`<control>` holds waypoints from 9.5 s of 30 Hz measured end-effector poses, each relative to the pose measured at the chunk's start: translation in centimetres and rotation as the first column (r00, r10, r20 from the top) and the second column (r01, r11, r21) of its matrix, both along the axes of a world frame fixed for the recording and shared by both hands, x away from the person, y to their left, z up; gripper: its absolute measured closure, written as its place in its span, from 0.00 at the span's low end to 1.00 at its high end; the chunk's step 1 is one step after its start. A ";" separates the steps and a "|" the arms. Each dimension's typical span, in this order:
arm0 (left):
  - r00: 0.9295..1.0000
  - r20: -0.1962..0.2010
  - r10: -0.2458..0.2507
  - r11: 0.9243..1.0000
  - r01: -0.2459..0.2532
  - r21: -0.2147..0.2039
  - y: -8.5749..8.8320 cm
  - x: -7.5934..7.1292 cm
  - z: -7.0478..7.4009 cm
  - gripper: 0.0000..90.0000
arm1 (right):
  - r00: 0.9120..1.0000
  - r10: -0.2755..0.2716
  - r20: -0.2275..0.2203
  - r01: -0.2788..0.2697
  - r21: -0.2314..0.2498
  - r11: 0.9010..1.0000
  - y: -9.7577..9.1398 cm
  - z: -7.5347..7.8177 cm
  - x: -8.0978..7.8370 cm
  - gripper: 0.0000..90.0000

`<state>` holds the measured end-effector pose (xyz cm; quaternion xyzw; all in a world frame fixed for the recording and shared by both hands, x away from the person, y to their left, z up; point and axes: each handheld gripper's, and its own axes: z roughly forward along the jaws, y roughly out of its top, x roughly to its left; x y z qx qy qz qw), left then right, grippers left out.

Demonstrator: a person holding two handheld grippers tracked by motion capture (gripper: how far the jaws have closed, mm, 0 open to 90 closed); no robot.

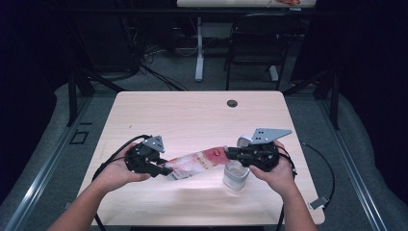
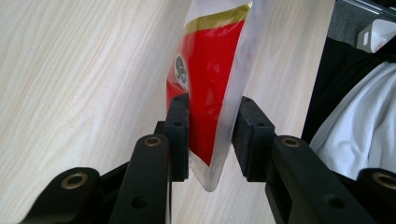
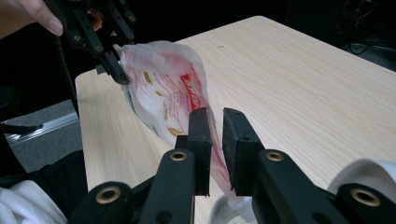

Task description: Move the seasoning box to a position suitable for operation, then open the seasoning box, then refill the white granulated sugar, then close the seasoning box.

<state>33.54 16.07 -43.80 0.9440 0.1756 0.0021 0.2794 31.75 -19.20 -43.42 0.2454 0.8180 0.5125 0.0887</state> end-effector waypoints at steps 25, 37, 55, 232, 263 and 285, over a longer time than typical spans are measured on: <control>1.000 0.005 -0.013 1.000 0.013 -0.018 -0.1 0.3 1.0 0.78 | 0.999 -0.018 0.029 0.019 -0.031 0.999 -0.3 -0.1 -0.4 1.00; 1.000 0.007 -0.019 1.000 0.019 -0.022 -0.2 0.5 1.5 0.78 | 0.999 -0.028 0.031 0.029 -0.025 0.999 -0.6 -0.1 -0.4 1.00; 1.000 0.000 -0.026 0.999 0.026 -0.025 -0.4 0.6 2.3 0.79 | 0.998 -0.038 0.040 0.039 -0.018 0.999 -0.9 0.2 -0.6 1.00; 0.994 0.034 -0.104 0.993 0.102 0.059 -5.0 1.4 10.0 0.82 | 0.996 -0.083 -0.012 0.082 -0.043 0.996 -3.9 0.0 -0.9 1.00; 0.994 0.045 -0.098 0.995 0.096 0.036 -5.5 2.0 10.0 0.82 | 0.994 -0.102 -0.037 0.100 -0.047 0.994 -4.3 -1.0 -0.4 0.98; 0.993 0.052 -0.102 0.994 0.100 0.037 -5.8 1.9 10.5 0.84 | 0.994 -0.104 -0.035 0.102 -0.040 0.994 -4.4 -1.1 -0.3 1.00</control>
